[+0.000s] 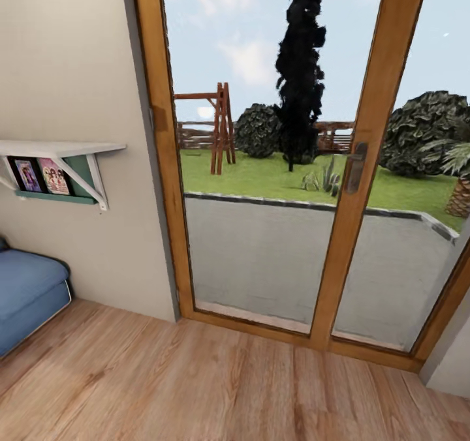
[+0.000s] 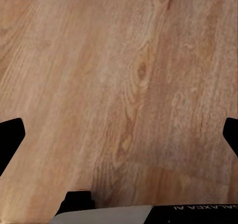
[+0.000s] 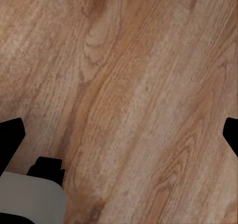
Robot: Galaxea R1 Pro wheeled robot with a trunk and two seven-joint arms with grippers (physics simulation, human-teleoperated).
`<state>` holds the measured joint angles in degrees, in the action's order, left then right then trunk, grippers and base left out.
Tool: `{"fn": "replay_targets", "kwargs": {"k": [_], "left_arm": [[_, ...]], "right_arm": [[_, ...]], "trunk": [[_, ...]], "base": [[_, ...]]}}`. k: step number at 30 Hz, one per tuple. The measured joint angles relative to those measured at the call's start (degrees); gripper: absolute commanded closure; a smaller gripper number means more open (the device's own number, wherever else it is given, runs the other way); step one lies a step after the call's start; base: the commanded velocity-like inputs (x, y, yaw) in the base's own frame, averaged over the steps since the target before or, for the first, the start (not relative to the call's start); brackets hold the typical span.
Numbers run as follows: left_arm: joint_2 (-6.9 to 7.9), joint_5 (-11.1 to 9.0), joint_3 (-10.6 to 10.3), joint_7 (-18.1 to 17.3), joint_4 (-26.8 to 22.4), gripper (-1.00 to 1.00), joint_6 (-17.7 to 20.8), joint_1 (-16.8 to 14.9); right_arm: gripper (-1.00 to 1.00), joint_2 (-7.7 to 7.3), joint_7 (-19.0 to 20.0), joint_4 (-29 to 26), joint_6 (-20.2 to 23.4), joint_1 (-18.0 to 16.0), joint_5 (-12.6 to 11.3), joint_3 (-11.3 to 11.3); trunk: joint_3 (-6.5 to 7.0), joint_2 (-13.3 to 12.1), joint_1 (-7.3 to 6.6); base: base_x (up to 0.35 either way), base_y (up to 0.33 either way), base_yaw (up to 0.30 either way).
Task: Turn on the radio receiver that's on the table in the living room.
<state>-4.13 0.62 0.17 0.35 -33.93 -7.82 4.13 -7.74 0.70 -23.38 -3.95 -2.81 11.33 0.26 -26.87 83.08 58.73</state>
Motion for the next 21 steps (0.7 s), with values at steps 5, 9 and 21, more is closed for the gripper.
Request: {"fn": "replay_targets", "kwargs": {"k": [5, 9, 21], "left_arm": [[-0.06, 0.0, 0.0, 0.0, 0.0, -1.0, 0.0, 0.0], [-0.08, 0.0, 0.0, 0.0, 0.0, -1.0, 0.0, 0.0], [-0.09, 0.0, 0.0, 0.0, 0.0, -1.0, 0.0, 0.0]], "right_arm": [[-1.0, 0.0, 0.0, 0.0, 0.0, 0.0, 0.0, 0.0], [-1.0, 0.0, 0.0, 0.0, 0.0, 0.0, 0.0, 0.0], [-1.0, 0.0, 0.0, 0.0, 0.0, 0.0, 0.0, 0.0]], "trunk": [[0.0, 0.0, 0.0], [0.0, 0.0, 0.0], [0.0, 0.0, 0.0]], "base": [[-0.225, 0.148, 0.296], [-0.267, 0.16, 0.297], [-0.274, 0.157, 0.296]]}}
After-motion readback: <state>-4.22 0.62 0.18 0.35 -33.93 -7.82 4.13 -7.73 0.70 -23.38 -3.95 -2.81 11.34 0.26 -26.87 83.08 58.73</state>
